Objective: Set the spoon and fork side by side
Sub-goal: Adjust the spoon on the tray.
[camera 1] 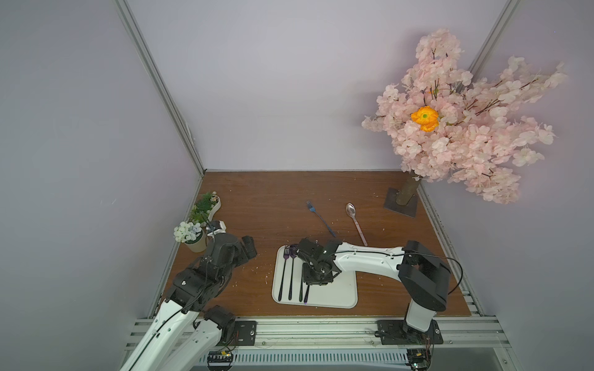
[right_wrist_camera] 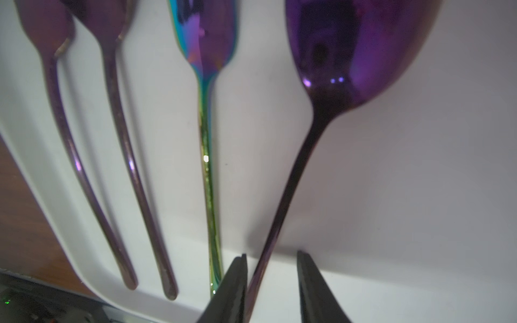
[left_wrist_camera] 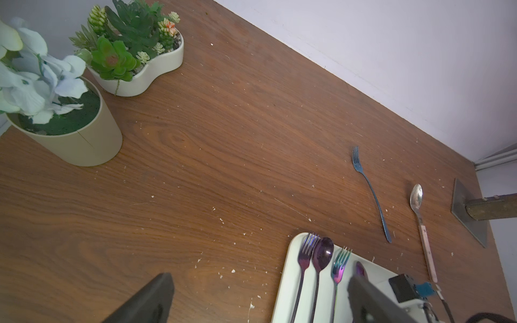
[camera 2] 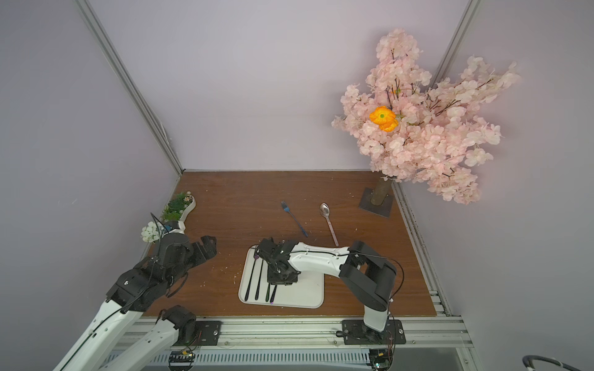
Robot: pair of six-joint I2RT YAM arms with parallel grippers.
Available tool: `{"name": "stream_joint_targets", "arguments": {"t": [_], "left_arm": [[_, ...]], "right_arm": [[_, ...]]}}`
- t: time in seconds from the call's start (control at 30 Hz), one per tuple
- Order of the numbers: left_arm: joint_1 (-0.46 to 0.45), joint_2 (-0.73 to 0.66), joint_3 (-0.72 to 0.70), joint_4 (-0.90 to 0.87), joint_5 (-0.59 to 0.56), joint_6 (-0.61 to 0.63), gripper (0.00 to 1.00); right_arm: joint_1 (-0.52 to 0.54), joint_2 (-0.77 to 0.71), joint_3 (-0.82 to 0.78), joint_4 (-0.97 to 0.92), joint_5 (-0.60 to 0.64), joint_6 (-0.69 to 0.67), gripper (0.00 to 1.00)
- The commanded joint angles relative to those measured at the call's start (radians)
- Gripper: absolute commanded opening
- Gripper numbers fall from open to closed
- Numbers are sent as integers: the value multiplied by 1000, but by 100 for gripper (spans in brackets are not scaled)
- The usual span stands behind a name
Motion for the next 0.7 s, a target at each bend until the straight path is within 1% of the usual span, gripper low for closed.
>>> {"name": "stream_joint_targets", "arguments": {"t": [0.0,0.13,0.37,0.57,0.67], "left_arm": [[11,-20,-14,-14,5,8,100],[10,-31,-14,-13,2,4,100],[11,-34,-19,-13,6,-3,100],[12,-27,-17,-12,9,2,100],[10,-21,-10,-12,12,3,100]], "right_arm": [[18,40,55,-54,40,-11,33],[17,49,47,-64,45,-13,28],[13,46,2,-41,31,-17,23],[-8,21,-55,7,17,-13,9],[-18,-9,-81,35,10,-10,0]]}}
